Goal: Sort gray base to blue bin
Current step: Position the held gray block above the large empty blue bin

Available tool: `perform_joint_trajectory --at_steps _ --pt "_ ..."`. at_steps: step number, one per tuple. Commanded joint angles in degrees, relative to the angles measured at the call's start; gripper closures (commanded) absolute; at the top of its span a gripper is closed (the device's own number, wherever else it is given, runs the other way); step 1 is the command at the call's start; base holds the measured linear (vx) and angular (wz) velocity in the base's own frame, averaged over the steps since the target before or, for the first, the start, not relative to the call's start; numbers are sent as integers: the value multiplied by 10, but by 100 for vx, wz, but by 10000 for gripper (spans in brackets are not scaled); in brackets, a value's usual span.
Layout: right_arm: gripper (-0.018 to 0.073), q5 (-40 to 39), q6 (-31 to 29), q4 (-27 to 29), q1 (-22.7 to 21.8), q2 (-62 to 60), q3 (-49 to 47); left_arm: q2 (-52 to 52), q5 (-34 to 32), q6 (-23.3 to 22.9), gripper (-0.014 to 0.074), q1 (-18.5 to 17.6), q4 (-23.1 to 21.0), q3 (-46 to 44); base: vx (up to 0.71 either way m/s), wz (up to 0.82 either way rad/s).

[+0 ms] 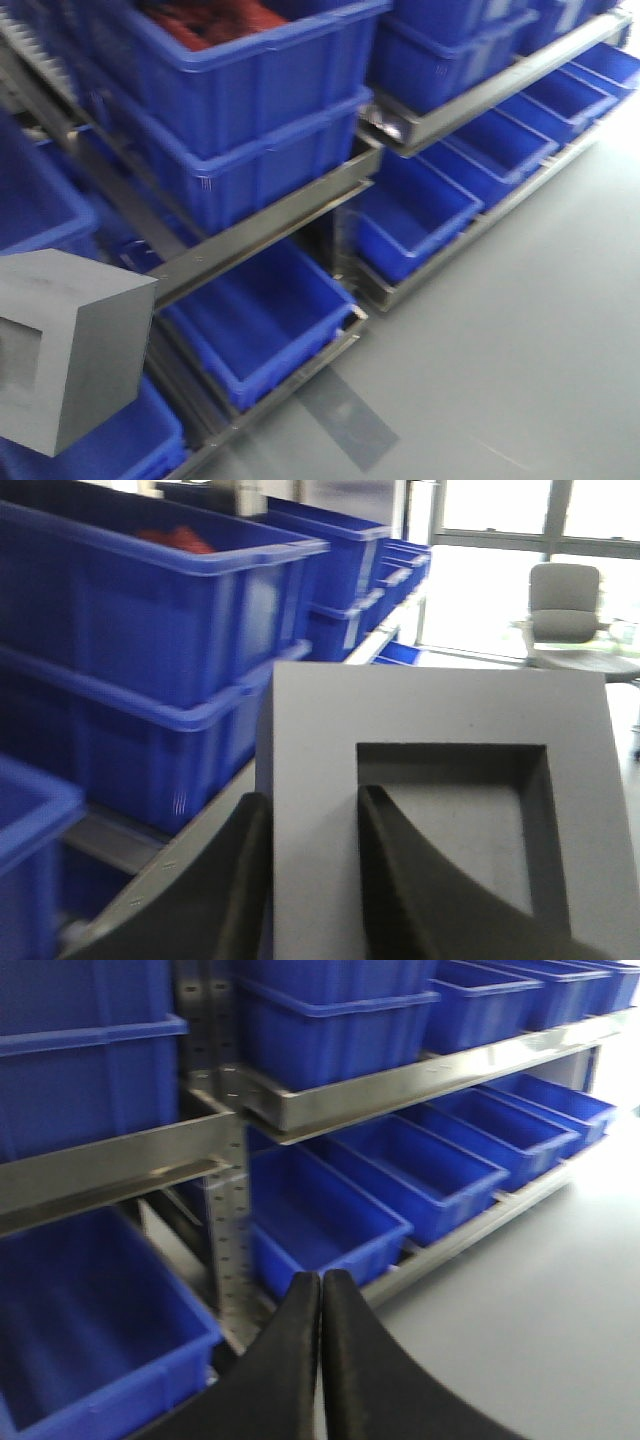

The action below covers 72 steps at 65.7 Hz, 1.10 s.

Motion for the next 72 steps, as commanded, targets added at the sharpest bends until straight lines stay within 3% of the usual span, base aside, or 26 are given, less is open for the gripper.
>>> perform_joint_trajectory --at_steps 1,43,72 --pt "568 -43 -3 -4 -3 -7 8 5 -61 -4 602 -3 -5 -17 21 77" --pt "568 -43 -3 -4 -3 -7 8 5 -61 -4 602 -3 -5 -17 20 77" --pt "568 -43 -3 -4 -3 -7 8 5 -61 -4 602 -3 -5 -17 11 33"
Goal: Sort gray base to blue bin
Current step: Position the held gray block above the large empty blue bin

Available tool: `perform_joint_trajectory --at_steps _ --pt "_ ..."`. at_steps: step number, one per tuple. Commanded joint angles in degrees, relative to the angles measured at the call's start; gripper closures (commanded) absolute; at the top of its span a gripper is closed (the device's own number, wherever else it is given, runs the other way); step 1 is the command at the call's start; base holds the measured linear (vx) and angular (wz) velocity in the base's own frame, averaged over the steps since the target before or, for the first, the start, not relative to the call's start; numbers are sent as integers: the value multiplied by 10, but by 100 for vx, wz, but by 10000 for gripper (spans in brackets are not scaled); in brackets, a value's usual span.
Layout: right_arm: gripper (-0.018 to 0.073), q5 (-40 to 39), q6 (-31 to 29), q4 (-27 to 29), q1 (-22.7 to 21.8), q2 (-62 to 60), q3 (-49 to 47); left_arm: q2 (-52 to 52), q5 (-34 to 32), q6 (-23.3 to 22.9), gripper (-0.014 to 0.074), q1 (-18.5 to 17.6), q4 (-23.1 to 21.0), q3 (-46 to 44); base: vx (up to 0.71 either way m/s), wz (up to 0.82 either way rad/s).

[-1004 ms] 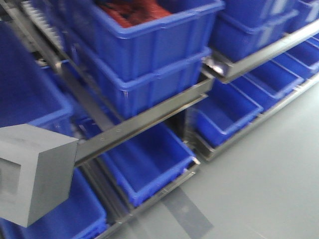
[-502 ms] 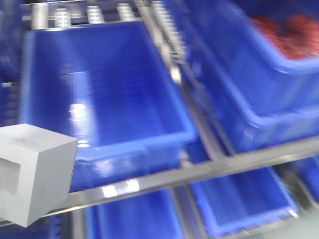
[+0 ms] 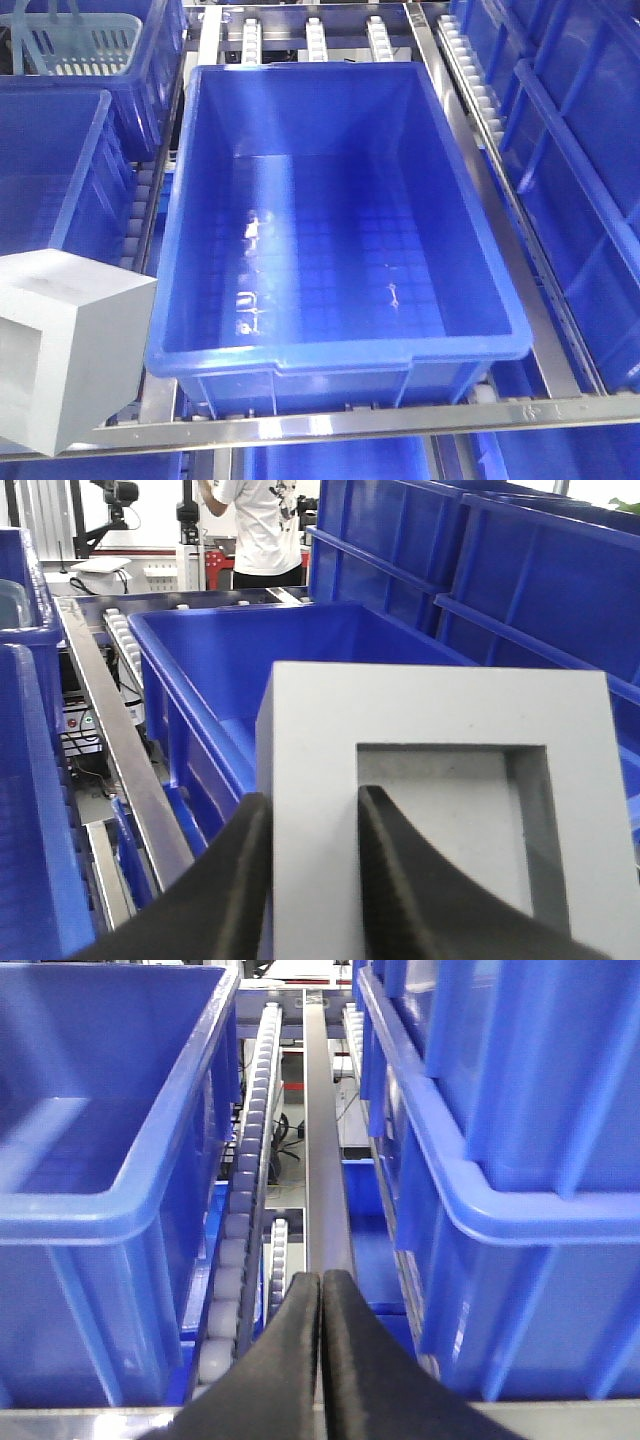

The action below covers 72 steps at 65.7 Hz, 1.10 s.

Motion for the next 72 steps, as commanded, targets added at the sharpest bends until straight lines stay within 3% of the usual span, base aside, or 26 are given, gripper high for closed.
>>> perform_joint_trajectory --at_steps 1,72 --pt "568 -43 -3 -4 -3 -7 8 5 -61 -4 602 -3 -5 -17 8 10" --pt "568 -43 -3 -4 -3 -7 8 5 -61 -4 602 -3 -5 -17 8 1"
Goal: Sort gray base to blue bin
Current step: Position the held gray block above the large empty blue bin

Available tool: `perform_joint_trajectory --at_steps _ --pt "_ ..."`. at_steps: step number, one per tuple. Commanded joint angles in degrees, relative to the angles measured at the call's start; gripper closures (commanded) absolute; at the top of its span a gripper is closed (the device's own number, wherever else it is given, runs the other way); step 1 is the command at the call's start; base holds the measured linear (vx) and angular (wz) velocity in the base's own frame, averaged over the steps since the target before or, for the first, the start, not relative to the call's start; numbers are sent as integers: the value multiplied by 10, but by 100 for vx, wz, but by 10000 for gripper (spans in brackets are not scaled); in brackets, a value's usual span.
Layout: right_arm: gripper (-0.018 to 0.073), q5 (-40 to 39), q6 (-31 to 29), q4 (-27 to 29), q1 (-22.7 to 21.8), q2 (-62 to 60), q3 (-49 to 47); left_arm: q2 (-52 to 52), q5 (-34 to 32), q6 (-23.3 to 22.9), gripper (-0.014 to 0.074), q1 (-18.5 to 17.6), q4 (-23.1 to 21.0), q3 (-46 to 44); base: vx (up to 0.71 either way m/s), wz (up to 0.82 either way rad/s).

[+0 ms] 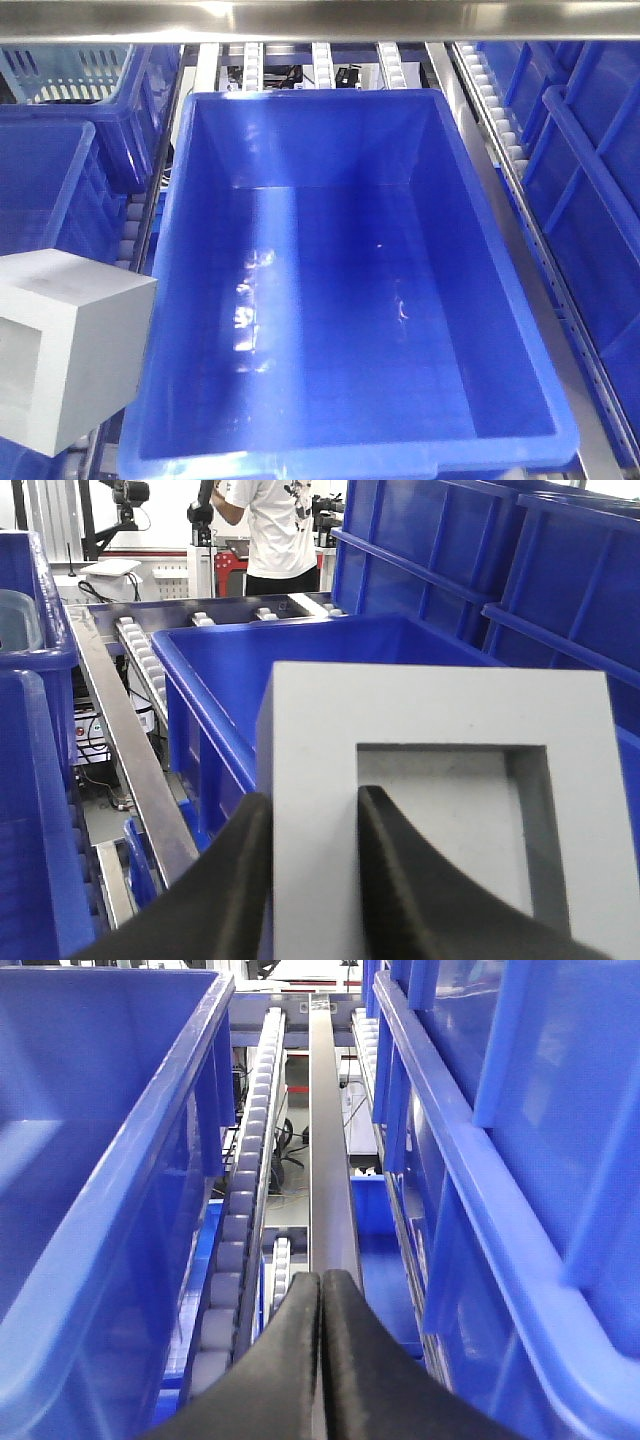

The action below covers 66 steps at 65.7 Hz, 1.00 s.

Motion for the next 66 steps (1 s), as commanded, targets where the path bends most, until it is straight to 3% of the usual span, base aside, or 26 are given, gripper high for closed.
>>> perform_joint_trajectory --at_steps 1,66 --pt "568 -43 -3 -4 -3 -7 8 5 -61 -4 602 -3 -5 -17 8 0" --pt "568 -43 -3 -4 -3 -7 8 5 -61 -4 602 -3 -5 -17 3 0"
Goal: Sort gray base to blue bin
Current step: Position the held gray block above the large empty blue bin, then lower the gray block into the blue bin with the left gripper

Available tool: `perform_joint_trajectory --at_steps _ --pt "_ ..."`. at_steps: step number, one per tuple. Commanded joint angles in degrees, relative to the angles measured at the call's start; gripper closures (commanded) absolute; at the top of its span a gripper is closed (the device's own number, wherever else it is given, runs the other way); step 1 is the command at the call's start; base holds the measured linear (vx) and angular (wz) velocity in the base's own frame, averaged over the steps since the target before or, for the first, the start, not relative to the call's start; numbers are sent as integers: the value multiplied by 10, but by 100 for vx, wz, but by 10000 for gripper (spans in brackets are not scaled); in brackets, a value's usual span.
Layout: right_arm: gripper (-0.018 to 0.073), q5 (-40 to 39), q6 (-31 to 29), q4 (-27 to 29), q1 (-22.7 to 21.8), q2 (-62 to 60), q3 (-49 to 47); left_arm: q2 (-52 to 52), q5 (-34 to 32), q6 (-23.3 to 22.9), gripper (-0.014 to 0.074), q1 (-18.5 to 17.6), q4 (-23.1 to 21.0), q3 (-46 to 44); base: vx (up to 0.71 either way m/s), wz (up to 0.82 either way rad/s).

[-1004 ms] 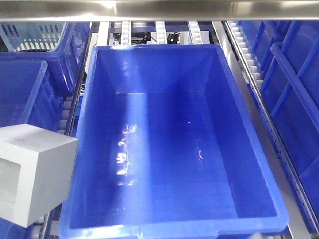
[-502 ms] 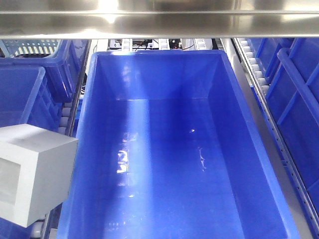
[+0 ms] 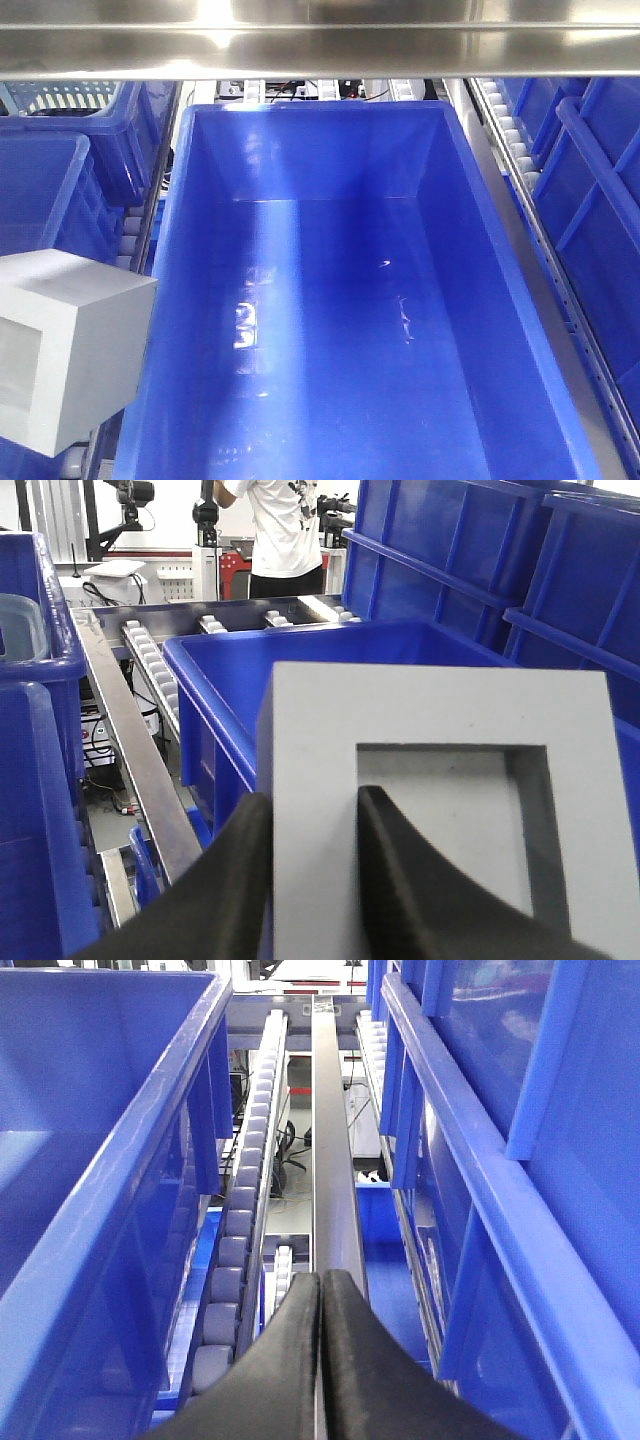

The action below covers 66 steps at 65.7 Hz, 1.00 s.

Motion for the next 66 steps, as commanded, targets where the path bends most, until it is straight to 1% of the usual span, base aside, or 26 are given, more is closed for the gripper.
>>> perform_joint_trajectory --at_steps 1,26,42,55,66 --pt "568 -43 -3 -4 -3 -7 8 5 -61 -4 602 -3 -5 -17 0 0" --pt "568 -43 -3 -4 -3 -7 8 5 -61 -4 602 -3 -5 -17 0 0" --pt "568 -43 -3 -4 -3 -7 8 5 -75 -4 602 -3 -5 -17 0 0" --pt "568 -43 -3 -4 -3 -7 8 9 -79 -10 598 -3 -39 -17 0 0" --pt "568 -43 -3 -4 -3 -7 8 58 -82 -10 596 -3 -45 -34 0 0"
